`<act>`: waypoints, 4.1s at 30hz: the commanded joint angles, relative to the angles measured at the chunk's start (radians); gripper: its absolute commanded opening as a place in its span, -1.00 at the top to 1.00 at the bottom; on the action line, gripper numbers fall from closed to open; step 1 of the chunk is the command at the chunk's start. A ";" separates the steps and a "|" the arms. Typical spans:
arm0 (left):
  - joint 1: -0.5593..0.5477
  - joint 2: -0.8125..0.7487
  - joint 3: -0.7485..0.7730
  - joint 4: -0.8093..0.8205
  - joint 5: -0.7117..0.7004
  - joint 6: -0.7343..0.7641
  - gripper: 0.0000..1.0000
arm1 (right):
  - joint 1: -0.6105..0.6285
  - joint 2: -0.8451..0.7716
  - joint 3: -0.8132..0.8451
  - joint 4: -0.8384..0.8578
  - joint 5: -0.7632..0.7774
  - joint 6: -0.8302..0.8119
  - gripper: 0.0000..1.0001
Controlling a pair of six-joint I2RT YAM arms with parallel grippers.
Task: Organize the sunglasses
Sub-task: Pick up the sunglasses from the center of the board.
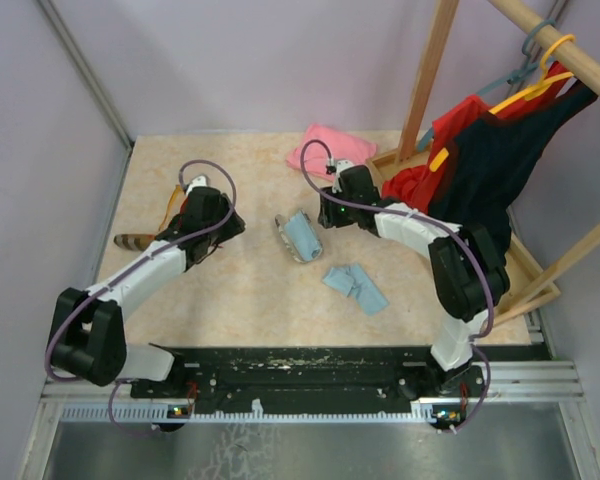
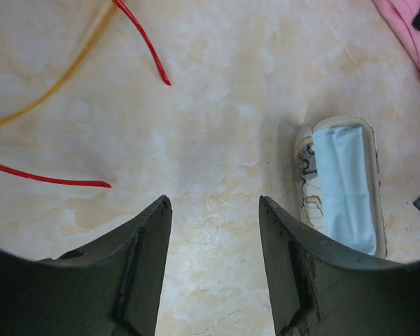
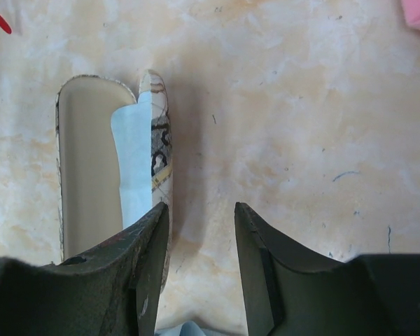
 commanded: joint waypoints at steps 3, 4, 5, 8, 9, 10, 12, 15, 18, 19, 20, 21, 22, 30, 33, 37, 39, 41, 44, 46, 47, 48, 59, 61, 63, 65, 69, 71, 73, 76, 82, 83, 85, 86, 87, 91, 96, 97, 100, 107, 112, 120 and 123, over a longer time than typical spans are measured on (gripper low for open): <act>0.091 -0.034 0.071 -0.111 -0.111 0.025 -0.20 | -0.007 -0.205 -0.116 0.064 0.029 0.070 0.13; 0.110 -0.033 0.077 -0.116 -0.123 0.026 -0.21 | -0.007 -0.231 -0.146 0.070 0.032 0.085 0.13; 0.127 -0.033 0.081 -0.117 -0.136 0.027 -0.21 | -0.007 -0.260 -0.176 0.075 0.031 0.100 0.13; 0.160 -0.011 0.082 -0.096 -0.176 0.032 -0.24 | -0.005 -0.330 -0.259 0.082 0.016 0.136 0.13; 0.166 0.006 0.090 -0.113 -0.192 0.020 -0.23 | -0.005 -0.352 -0.295 0.084 0.011 0.145 0.13; 0.170 0.023 0.095 -0.130 -0.212 0.004 -0.23 | -0.005 -0.374 -0.323 0.084 0.008 0.153 0.13; 0.177 0.052 0.098 -0.146 -0.248 -0.029 -0.23 | -0.003 -0.410 -0.367 0.085 0.004 0.161 0.13; 0.191 0.089 0.098 -0.140 -0.278 -0.072 -0.27 | 0.000 -0.454 -0.412 0.082 0.005 0.164 0.12; 0.207 0.146 0.126 -0.158 -0.296 -0.116 -0.30 | 0.000 -0.484 -0.437 0.078 0.003 0.164 0.12; 0.210 0.171 0.141 -0.174 -0.307 -0.133 -0.30 | -0.001 -0.495 -0.443 0.078 0.002 0.165 0.12; 0.211 0.198 0.152 -0.188 -0.314 -0.146 -0.31 | 0.000 -0.503 -0.449 0.076 0.003 0.165 0.12; 0.215 0.217 0.160 -0.198 -0.320 -0.158 -0.32 | -0.001 -0.508 -0.452 0.074 0.005 0.164 0.12; 0.216 0.231 0.165 -0.210 -0.326 -0.175 -0.32 | -0.001 -0.515 -0.455 0.072 0.006 0.164 0.12; 0.236 0.310 0.147 -0.174 -0.324 -0.207 -0.32 | -0.001 -0.532 -0.463 0.057 0.014 0.156 0.11; 0.238 0.333 0.157 -0.177 -0.317 -0.210 -0.26 | -0.001 -0.534 -0.464 0.054 0.016 0.156 0.11; 0.238 0.333 0.142 -0.152 -0.310 -0.204 -0.13 | -0.001 -0.535 -0.464 0.058 0.017 0.160 0.11; 0.238 0.336 0.140 -0.150 -0.311 -0.201 -0.03 | 0.000 -0.535 -0.464 0.058 0.013 0.160 0.11; 0.238 0.337 0.141 -0.151 -0.314 -0.199 0.07 | -0.001 -0.534 -0.464 0.058 0.014 0.159 0.11; 0.240 0.328 0.137 -0.153 -0.323 -0.200 0.20 | -0.001 -0.538 -0.464 0.055 0.012 0.159 0.11; 0.241 0.316 0.136 -0.158 -0.331 -0.205 0.27 | -0.001 -0.542 -0.464 0.052 0.011 0.159 0.11; 0.243 0.310 0.135 -0.163 -0.333 -0.210 0.29 | -0.001 -0.545 -0.466 0.050 0.012 0.159 0.11; 0.247 0.303 0.135 -0.166 -0.334 -0.214 0.31 | -0.001 -0.548 -0.467 0.049 0.013 0.159 0.11; 0.273 0.169 0.091 -0.214 -0.367 -0.271 0.73 | -0.001 -0.562 -0.466 0.036 0.009 0.152 0.11; 0.275 0.141 0.082 -0.226 -0.374 -0.282 0.80 | -0.001 -0.565 -0.464 0.033 0.009 0.150 0.11; 0.276 0.106 0.070 -0.233 -0.381 -0.287 0.82 | -0.001 -0.570 -0.464 0.032 0.011 0.150 0.11; 0.276 0.080 0.060 -0.234 -0.383 -0.284 0.85 | -0.001 -0.574 -0.464 0.028 0.012 0.148 0.11; 0.277 0.045 0.045 -0.241 -0.364 -0.278 0.93 | -0.001 -0.589 -0.467 0.021 0.022 0.145 0.11; 0.277 0.036 0.028 -0.225 -0.354 -0.264 0.97 | -0.001 -0.593 -0.469 0.021 0.022 0.144 0.11; 0.277 0.036 0.009 -0.210 -0.338 -0.262 0.99 | -0.001 -0.593 -0.469 0.018 0.022 0.142 0.11; 0.277 0.043 -0.029 -0.165 -0.283 -0.247 0.99 | -0.001 -0.594 -0.469 0.015 0.019 0.141 0.11; 0.275 0.092 -0.081 -0.080 -0.138 -0.232 0.99 | -0.001 -0.598 -0.474 0.019 0.017 0.145 0.11; 0.275 0.099 -0.086 -0.079 -0.129 -0.233 0.98 | -0.001 -0.599 -0.475 0.019 0.016 0.146 0.11; 0.275 0.100 -0.096 -0.077 -0.127 -0.235 0.99 | -0.001 -0.599 -0.477 0.020 0.017 0.147 0.11; 0.274 0.091 -0.103 -0.076 -0.129 -0.235 0.98 | 0.000 -0.599 -0.479 0.021 0.018 0.147 0.11; 0.274 0.078 -0.110 -0.073 -0.138 -0.235 0.99 | -0.001 -0.598 -0.478 0.021 0.018 0.147 0.11; 0.273 0.007 -0.128 -0.085 -0.173 -0.229 0.99 | -0.001 -0.596 -0.480 0.025 0.015 0.145 0.11; 0.273 -0.111 -0.123 -0.107 -0.185 -0.179 0.98 | -0.001 -0.611 -0.483 0.037 0.019 0.129 0.11; 0.270 -0.137 -0.124 -0.102 -0.177 -0.156 0.99 | -0.001 -0.619 -0.484 0.041 0.023 0.124 0.11; 0.246 -0.204 -0.126 -0.095 -0.153 -0.090 0.99 | 0.000 -0.659 -0.493 0.055 0.040 0.108 0.11; 0.054 -0.295 -0.161 -0.080 -0.164 0.043 0.99 | -0.001 -0.744 -0.520 0.073 0.071 0.060 0.09; -0.115 -0.298 -0.196 -0.081 -0.197 0.048 0.99 | -0.001 -0.766 -0.519 0.052 0.080 0.046 0.08; -0.358 -0.342 -0.291 0.127 -0.071 0.217 0.99 | -0.001 -0.930 -0.565 0.053 0.210 0.105 0.08; -0.420 -0.307 -0.277 0.196 -0.053 0.350 0.99 | -0.001 -1.011 -0.576 0.050 0.257 0.115 0.08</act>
